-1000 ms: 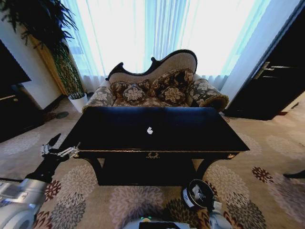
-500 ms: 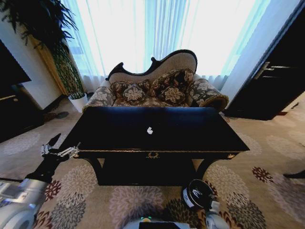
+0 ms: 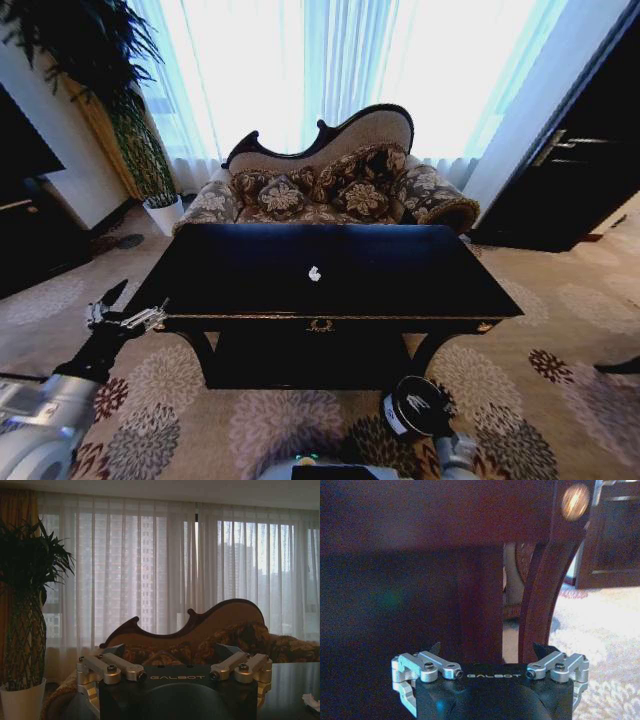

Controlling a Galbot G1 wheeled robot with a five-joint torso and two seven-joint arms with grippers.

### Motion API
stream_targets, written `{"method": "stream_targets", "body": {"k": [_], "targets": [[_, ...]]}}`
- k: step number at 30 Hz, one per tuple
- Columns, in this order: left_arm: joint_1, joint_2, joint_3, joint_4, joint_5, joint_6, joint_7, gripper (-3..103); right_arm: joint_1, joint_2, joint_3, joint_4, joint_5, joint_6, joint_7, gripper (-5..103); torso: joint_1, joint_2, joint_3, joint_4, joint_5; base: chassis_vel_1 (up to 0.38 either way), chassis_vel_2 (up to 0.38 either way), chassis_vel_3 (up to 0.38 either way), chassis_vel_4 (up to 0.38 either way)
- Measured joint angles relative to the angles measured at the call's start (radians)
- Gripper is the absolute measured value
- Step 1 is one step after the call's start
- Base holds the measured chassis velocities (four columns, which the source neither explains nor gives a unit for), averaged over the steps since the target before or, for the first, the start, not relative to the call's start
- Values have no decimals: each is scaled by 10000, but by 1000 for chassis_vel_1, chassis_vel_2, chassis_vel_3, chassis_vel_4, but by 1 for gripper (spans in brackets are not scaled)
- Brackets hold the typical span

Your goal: Move to the front of the table and place the trash on the table into the trash bin.

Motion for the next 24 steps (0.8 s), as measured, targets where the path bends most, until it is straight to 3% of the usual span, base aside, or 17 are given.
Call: {"method": "stream_targets", "body": {"k": [12,24], "targets": [[0,0,0,0,0,0,0,100,-1730,437,1782,3096,119,559,-100,100,0,0,0,0,-2,0,0,0,0],[0,0,0,0,0,0,0,100,-2495,644,2335,5072,288,633,-115,100,0,-2,1,1,0,0,0,0,0]]}}
